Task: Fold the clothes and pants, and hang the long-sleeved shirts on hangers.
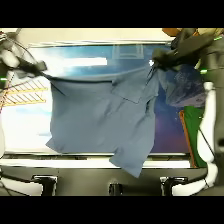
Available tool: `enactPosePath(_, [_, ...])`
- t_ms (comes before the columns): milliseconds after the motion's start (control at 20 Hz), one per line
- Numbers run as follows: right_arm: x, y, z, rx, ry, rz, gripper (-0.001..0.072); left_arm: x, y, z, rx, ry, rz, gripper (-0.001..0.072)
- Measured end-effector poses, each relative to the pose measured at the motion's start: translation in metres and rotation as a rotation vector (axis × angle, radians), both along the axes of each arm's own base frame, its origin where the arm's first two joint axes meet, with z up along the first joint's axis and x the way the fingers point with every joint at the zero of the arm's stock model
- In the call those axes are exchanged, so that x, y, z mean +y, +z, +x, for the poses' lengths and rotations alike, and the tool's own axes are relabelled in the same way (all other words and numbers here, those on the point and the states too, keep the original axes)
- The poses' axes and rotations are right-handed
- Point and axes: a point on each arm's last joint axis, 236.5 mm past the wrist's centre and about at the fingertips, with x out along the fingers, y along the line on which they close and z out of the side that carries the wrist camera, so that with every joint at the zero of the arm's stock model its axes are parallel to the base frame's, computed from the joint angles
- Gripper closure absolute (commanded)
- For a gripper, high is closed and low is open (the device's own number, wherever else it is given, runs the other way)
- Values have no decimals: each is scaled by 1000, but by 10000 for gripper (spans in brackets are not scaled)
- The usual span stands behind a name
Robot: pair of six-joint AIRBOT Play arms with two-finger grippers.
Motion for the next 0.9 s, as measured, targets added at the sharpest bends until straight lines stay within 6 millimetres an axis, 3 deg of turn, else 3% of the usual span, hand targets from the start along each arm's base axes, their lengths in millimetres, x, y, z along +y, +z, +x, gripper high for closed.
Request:
enactPosePath(100, [2, -53, 27, 36, -25, 13, 677, -9, -54, 8, 82, -19, 3, 671])
enactPosePath(150, [5, -78, 35, 61, -35, 29, 609, -14, -75, 11, 111, -29, 0, 442])
enactPosePath(200, [8, -99, 40, 87, -41, 47, 470, -18, -89, 12, 131, -34, -6, 128])
enactPosePath(250, [12, -115, 41, 114, -44, 64, 307, -22, -100, 12, 144, -38, -15, 34])
enactPosePath(300, [14, -127, 42, 137, -47, 80, 232, -25, -106, 12, 155, -38, -26, 33])
enactPosePath(350, [16, -134, 40, 156, -43, 90, 225, -25, -106, 12, 159, -40, -29, 34])
enactPosePath(450, [8, -129, 33, 173, -18, 87, 267, -17, -98, 6, 185, -46, -28, 36])
enactPosePath(500, [0, -120, 26, 171, 18, 67, 331, -10, -88, 0, 202, -55, -19, 36])
enactPosePath(550, [-9, -108, 17, 165, 68, 39, 334, -1, -78, -8, 217, -67, -8, 36])
enactPosePath(750, [-65, -71, -35, 190, 151, 17, 326, 33, -41, -54, 275, -69, -63, 36])
enactPosePath(850, [-88, -74, -73, 240, 142, 62, 214, 41, -31, -83, 294, -68, -143, 35])
enactPosePath(900, [-96, -80, -94, 272, 132, 90, 216, 42, -29, -100, 304, -70, -192, 35])
